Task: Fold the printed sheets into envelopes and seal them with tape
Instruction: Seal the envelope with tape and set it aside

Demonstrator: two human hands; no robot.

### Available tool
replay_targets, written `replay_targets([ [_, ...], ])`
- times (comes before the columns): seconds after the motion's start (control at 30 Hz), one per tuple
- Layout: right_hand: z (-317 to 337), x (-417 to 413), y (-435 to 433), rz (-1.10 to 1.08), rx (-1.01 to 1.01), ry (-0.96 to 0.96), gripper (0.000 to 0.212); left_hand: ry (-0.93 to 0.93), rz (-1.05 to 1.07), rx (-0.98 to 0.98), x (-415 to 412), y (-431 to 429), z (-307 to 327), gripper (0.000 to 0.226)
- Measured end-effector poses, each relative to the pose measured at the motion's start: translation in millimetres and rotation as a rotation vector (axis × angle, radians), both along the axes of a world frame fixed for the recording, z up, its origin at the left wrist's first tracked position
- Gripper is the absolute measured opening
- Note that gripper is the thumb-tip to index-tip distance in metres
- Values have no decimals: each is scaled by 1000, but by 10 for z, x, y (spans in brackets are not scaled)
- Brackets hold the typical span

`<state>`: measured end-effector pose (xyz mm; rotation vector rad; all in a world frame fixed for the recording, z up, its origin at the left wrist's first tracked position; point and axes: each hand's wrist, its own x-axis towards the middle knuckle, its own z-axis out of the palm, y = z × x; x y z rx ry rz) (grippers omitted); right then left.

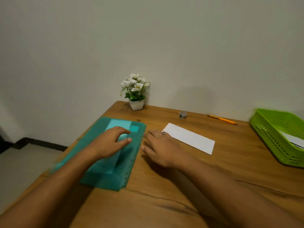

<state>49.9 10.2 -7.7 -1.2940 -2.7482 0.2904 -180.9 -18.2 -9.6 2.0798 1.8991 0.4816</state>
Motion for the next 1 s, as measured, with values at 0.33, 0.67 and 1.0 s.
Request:
replay_targets([
  [0.33,-159,-1029,-417,313,-91,37,43,33,126,-141,-921,-799,-51,38],
  [0.67,-200,-1106,-353,299,-180,55,53,-162,14,-397,-1136,-954,-48,24],
  [1.0,-208,-1124,-535,375,51,-48,54,168,-38,75,-1074,-1148,-376,31],
])
